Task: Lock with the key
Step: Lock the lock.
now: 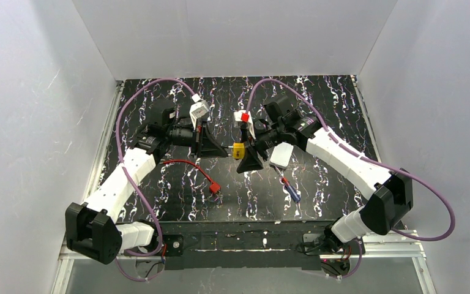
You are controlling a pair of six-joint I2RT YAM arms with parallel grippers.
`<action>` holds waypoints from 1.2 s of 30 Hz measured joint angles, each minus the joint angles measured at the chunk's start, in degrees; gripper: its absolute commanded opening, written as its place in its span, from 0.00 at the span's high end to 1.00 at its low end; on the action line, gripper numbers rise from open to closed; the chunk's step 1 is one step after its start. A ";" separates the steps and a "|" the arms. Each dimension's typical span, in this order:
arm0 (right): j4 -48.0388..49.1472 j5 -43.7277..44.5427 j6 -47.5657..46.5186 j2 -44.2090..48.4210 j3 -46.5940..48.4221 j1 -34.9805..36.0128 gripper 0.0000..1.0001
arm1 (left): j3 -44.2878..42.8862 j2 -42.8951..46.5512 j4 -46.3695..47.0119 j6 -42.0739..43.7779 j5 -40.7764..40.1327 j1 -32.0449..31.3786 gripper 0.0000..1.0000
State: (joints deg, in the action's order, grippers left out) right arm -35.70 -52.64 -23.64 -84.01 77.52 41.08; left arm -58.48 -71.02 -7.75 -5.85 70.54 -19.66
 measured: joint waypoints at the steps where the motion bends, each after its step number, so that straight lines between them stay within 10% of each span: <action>1: 0.13 -0.20 0.33 -0.15 0.04 -0.04 0.38 | 0.07 0.15 0.00 -0.15 0.00 0.02 1.00; 10: 1.53 -1.51 2.67 -0.81 0.50 -0.13 0.51 | 1.05 1.22 0.04 -0.24 0.04 0.09 1.00; 24: 2.89 -1.60 4.90 -1.60 0.50 -0.24 0.99 | 1.36 1.51 0.04 -0.42 0.39 -0.02 1.00; 36: 1.81 -2.14 6.97 -2.12 0.33 -1.46 0.99 | 1.49 0.26 2.38 -3.78 -2.21 -2.01 1.00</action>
State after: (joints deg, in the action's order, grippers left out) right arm -33.89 -54.78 -16.67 -86.13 77.84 39.62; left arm -56.99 -70.76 -5.37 -9.63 68.34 -21.67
